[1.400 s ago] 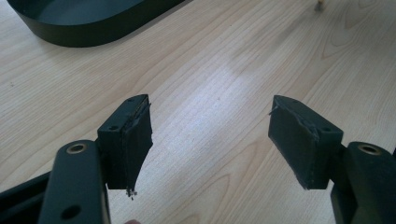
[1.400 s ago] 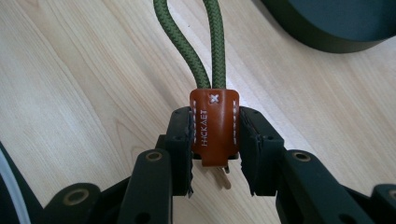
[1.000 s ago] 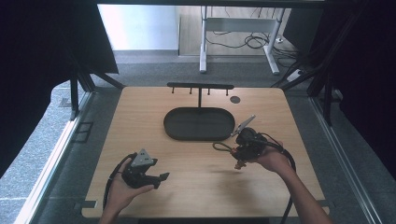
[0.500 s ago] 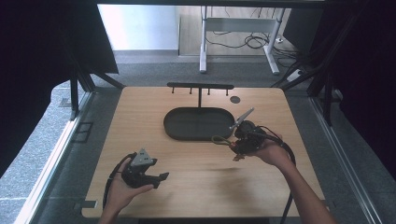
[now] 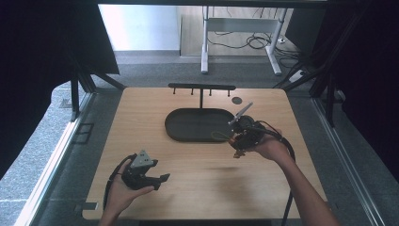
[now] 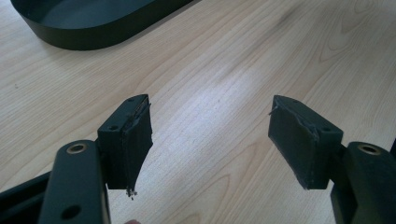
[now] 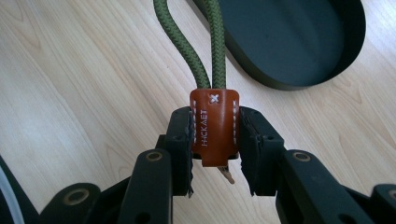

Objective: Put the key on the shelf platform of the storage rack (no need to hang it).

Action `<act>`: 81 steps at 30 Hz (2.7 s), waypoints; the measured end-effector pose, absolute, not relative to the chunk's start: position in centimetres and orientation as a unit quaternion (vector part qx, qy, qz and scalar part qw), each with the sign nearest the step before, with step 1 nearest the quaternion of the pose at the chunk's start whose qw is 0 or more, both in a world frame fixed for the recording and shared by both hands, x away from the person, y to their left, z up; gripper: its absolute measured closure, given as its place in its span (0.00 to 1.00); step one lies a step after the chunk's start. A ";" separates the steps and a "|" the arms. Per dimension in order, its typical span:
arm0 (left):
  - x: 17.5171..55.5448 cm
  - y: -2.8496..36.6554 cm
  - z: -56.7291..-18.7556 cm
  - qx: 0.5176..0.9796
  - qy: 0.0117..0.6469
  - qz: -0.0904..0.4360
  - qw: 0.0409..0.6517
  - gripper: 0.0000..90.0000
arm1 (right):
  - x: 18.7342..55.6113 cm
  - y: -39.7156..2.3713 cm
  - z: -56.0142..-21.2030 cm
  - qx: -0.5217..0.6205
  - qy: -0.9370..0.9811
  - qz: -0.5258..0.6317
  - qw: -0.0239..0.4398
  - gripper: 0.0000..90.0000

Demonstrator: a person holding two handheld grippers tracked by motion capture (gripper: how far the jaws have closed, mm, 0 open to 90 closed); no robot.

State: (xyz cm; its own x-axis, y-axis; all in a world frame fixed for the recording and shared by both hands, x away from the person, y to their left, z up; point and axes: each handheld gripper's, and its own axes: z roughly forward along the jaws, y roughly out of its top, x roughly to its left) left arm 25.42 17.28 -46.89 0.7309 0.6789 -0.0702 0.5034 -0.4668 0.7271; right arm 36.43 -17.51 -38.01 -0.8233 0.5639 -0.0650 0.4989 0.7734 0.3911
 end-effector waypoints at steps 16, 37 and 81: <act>25.4 17.4 -46.8 0.847 0.348 0.114 0.384 0.34 | 38.7 -16.3 -38.2 0.284 0.937 0.184 0.084 0.75; 25.4 17.0 -46.9 0.851 0.343 0.112 0.381 0.34 | 41.6 -14.8 -37.5 0.269 0.940 0.192 0.081 0.75; 25.7 17.6 -47.1 0.848 0.350 0.110 0.382 0.34 | 48.5 -10.8 -39.0 0.266 0.935 0.223 0.072 0.75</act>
State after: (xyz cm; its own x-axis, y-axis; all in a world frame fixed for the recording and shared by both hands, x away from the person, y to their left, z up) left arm 25.73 17.58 -47.12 0.7313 0.6773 -0.0800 0.5086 -0.4635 0.7256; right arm 48.54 -10.84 -38.96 -0.8481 0.5296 -0.0164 0.4654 0.7594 0.4548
